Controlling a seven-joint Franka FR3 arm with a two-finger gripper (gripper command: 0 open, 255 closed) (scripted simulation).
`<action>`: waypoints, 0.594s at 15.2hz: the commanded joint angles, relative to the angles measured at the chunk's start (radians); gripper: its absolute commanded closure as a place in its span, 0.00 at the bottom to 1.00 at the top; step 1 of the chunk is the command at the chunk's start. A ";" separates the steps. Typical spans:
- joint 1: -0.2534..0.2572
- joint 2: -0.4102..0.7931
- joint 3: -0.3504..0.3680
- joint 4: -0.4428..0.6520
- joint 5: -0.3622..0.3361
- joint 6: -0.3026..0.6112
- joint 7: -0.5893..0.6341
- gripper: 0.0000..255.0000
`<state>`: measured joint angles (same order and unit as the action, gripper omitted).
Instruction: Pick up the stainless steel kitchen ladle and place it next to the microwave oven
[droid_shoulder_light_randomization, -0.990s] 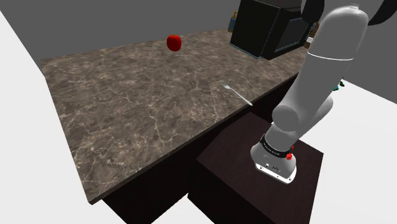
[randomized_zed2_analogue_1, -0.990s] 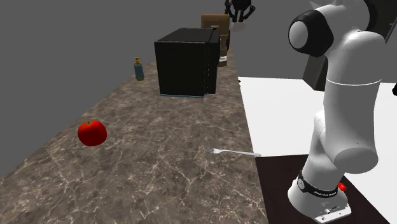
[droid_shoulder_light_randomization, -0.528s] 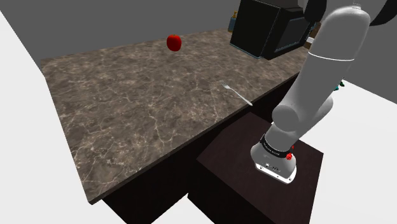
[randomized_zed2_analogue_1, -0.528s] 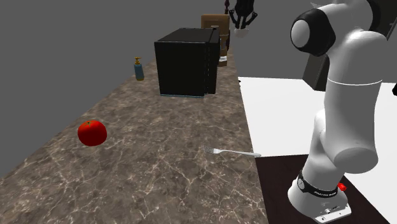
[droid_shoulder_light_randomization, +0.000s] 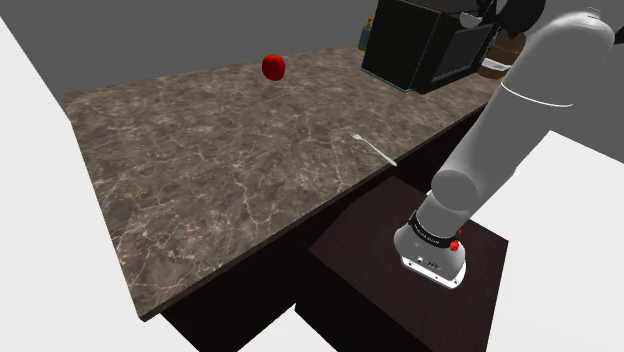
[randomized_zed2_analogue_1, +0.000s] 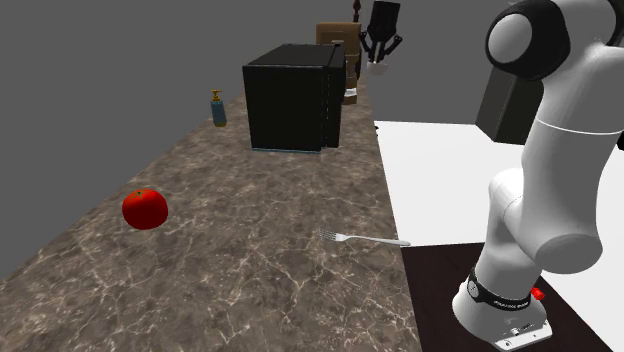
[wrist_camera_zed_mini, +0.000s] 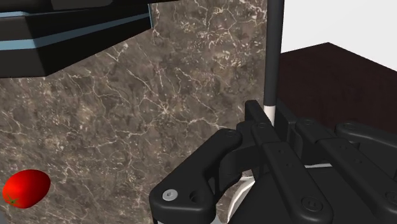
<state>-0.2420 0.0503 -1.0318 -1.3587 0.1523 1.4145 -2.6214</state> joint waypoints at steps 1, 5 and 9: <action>0.015 -0.026 0.008 -0.048 -0.025 0.037 0.013 1.00; 0.034 -0.074 0.025 -0.137 -0.068 0.103 0.037 1.00; 0.042 -0.112 0.039 -0.216 -0.100 0.164 0.055 1.00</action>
<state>-0.2018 -0.0499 -0.9964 -1.5558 0.0627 1.5643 -2.5714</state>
